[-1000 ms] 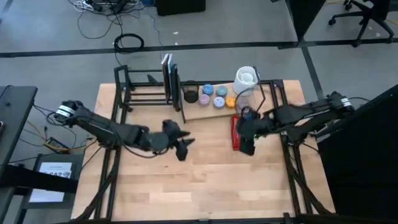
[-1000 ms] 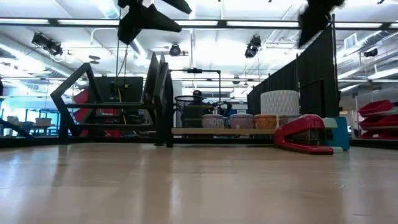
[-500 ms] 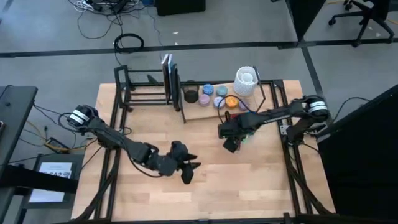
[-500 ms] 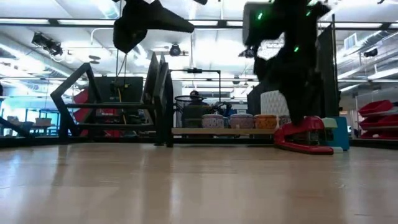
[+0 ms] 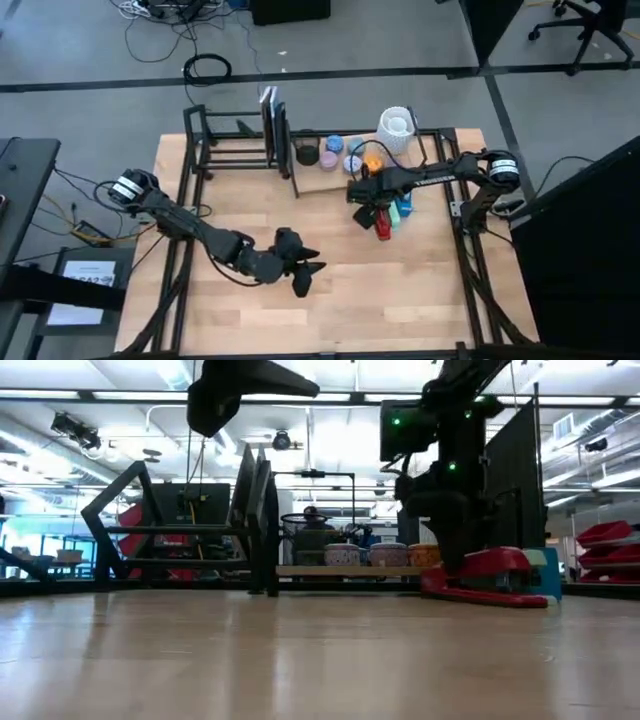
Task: Stock shelves
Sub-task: Move the red stapler to the bottom right of the table
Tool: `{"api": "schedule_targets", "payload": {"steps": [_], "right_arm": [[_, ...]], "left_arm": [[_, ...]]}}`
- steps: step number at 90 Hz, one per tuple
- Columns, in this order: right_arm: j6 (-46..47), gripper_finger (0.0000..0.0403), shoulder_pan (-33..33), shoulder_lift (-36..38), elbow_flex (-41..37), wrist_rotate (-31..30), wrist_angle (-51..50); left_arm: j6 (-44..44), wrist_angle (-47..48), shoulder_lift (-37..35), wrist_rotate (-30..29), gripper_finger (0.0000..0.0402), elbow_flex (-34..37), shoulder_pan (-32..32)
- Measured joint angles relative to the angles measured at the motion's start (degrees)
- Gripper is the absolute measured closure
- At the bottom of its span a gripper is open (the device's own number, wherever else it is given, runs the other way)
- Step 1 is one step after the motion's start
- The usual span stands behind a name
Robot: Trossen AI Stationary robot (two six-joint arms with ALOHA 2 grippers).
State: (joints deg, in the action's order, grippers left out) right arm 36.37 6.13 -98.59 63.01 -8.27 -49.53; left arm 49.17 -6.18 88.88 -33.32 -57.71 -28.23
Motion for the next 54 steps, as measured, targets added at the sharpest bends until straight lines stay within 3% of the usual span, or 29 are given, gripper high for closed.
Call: {"api": "schedule_targets", "payload": {"steps": [22,37,46,51,54], "right_arm": [[-2.4,0.0198,-0.1,-5.3,-0.6,0.7,2.7],[-5.3,0.0258,-1.7,-5.4,-0.6,0.3,4.0],[-6.4,0.0263,-3.7,-3.5,-0.8,-0.1,4.3],[-7.5,0.0300,-5.4,-1.5,-0.9,0.9,4.7],[-7.8,0.0303,-6.9,-0.4,-0.9,2.1,5.0]], "left_arm": [[0.0,-0.5,0.0,0.0,0.0239,0.0,0.0],[0.3,-0.7,0.0,0.0,0.0239,0.0,0.0],[0.4,-0.8,0.0,0.0,0.0239,0.0,0.1],[0.4,-0.8,0.0,0.0,0.0239,0.0,0.1],[0.5,-0.8,0.0,0.0,0.0239,0.0,0.1]]}}
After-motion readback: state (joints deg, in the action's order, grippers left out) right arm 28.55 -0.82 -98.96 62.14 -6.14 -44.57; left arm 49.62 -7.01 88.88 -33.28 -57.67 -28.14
